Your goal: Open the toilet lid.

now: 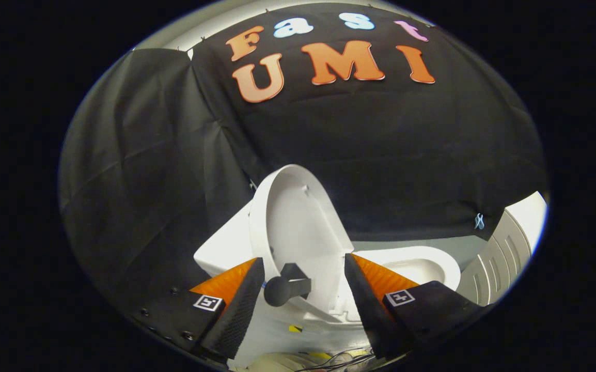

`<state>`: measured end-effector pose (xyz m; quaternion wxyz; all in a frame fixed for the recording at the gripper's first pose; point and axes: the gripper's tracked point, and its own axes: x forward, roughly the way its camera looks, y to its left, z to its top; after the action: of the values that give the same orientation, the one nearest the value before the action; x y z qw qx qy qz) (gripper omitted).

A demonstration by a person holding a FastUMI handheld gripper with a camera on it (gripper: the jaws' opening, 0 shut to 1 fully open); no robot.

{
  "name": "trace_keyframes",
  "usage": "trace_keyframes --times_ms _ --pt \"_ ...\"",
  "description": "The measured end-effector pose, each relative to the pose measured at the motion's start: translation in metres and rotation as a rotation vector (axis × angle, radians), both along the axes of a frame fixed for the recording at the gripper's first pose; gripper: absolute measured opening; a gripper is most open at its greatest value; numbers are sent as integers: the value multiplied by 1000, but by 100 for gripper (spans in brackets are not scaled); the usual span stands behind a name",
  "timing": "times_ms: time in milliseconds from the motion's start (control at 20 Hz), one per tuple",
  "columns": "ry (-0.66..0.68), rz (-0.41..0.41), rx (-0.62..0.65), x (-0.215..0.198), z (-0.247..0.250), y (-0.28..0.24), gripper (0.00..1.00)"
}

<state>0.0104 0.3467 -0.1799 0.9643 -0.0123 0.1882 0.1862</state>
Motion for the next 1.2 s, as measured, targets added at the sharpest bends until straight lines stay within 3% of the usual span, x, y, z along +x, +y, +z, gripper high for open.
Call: trace_keyframes --times_ms 450,850,1200 --pt "-151 -81 23 18 117 -106 99" --pt "-266 -180 22 10 197 -217 98" --pt "-352 -288 43 -6 240 -290 98"
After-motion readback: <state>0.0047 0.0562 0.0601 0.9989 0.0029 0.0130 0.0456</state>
